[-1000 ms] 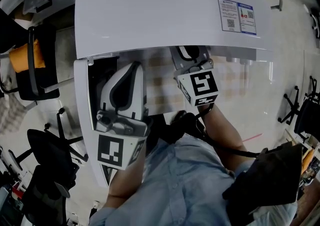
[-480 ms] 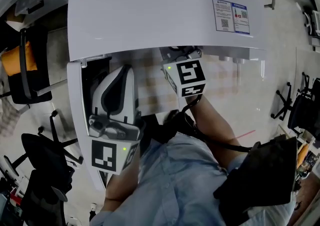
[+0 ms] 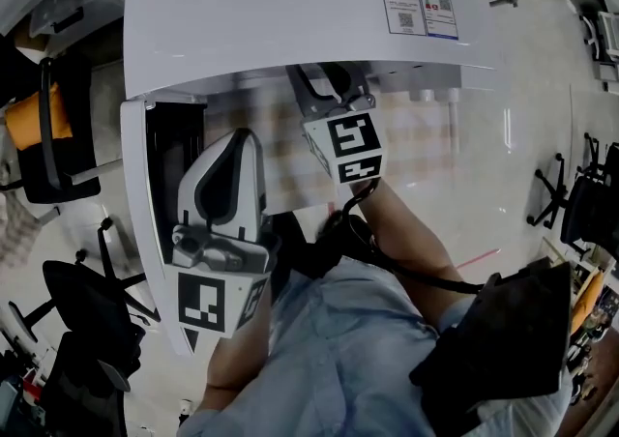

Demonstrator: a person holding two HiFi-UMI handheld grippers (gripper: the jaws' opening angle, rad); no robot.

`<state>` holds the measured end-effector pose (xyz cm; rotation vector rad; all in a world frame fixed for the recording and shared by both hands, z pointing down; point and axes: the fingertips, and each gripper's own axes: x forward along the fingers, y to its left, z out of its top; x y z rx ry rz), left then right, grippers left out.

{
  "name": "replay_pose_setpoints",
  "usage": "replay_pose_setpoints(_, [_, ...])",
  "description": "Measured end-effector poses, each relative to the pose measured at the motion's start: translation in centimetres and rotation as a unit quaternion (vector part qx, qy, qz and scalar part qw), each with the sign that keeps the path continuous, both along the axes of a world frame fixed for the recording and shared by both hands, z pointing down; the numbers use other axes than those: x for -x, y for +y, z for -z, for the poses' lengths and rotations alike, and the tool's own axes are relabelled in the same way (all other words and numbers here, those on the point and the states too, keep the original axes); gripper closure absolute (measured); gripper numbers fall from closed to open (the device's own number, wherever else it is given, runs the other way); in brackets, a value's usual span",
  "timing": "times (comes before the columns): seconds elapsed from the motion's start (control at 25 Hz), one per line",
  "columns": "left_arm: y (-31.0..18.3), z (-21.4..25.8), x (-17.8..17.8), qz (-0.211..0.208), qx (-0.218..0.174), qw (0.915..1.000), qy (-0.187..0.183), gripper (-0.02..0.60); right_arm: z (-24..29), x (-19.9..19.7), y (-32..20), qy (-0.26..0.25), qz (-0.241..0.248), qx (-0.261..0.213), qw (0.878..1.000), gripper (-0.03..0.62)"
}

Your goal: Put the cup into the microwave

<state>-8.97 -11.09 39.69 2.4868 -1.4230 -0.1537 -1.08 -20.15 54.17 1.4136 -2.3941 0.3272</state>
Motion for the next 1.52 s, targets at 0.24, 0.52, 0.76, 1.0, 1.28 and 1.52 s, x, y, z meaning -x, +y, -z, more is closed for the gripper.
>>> replay_pose_setpoints(0.24, [3.7,1.3,-1.7,-0.011,-0.007,0.9998,-0.015,0.576,2.0,-0.6,5.0,-0.001,0.014,0.004,1.0,0.467])
replay_pose_setpoints(0.52, [7.4,7.6,-3.8,-0.009,-0.05,0.9986,-0.012,0.577,10.7,0.1,11.8,-0.064,0.057,-0.02,0.996,0.47])
replay_pose_setpoints(0.76, [10.3,11.4,-3.2,0.016,-0.064,0.9964,-0.054,0.577,20.1,-1.5,16.8,-0.103,0.059,-0.067,0.991,0.548])
replay_pose_setpoints(1.0, [13.1,16.3,-5.7,0.005,-0.118,0.9906,-0.069,0.577,25.8,-2.7,20.4,-0.101,0.06,-0.116,0.986,0.591])
replay_pose_setpoints(1.28, [14.8,18.3,-6.9,0.001,-0.135,0.9882,-0.073,0.577,28.0,-3.5,22.1,-0.106,0.065,-0.136,0.983,0.592])
replay_pose_setpoints(1.52, [15.1,19.1,-6.8,0.0,-0.143,0.9868,-0.077,0.577,29.1,-3.2,22.4,-0.111,0.074,-0.146,0.98,0.592])
